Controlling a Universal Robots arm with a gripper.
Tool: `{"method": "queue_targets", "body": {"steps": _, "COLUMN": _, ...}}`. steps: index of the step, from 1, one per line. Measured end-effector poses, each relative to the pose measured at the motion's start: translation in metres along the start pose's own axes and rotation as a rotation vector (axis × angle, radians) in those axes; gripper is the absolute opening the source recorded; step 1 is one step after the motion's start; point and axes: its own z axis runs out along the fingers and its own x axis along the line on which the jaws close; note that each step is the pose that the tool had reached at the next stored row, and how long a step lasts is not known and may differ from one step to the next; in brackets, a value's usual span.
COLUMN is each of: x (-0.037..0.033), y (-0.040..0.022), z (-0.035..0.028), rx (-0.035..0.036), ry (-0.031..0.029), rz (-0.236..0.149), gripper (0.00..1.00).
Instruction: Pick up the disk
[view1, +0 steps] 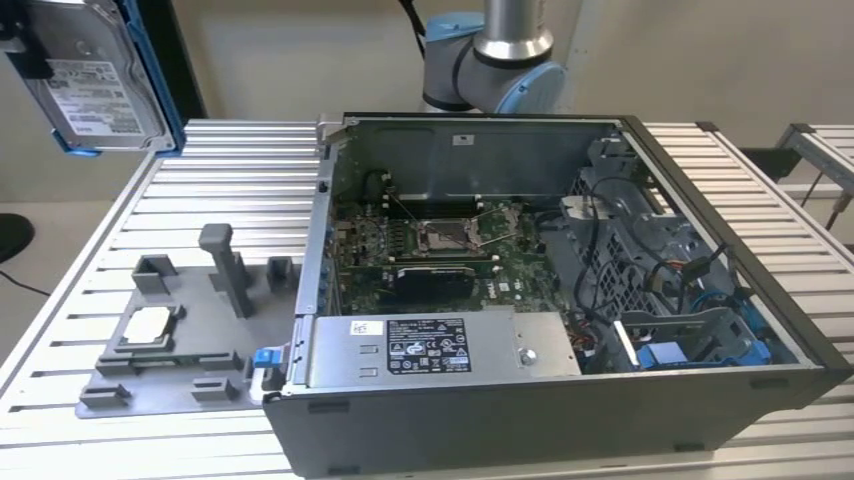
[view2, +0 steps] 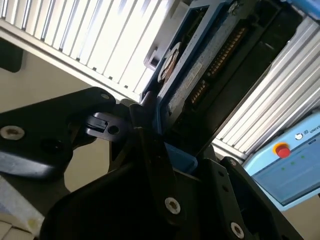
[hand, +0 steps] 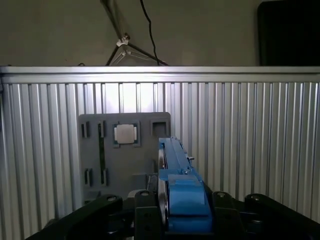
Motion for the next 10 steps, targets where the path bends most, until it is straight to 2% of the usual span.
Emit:
{"method": "queue_targets", "body": {"steps": 3, "x": -0.0001, "y": -0.0024, "z": 0.0000, "rx": 0.0002, "ry": -0.0001, "rz": 0.000, "gripper": 0.00}}
{"method": "queue_targets", "body": {"steps": 10, "x": -0.0012, "y": -0.0331, "z": 0.0002, "rx": 0.0001, "ry": 0.0000, "rz": 0.000, "gripper": 0.00}}
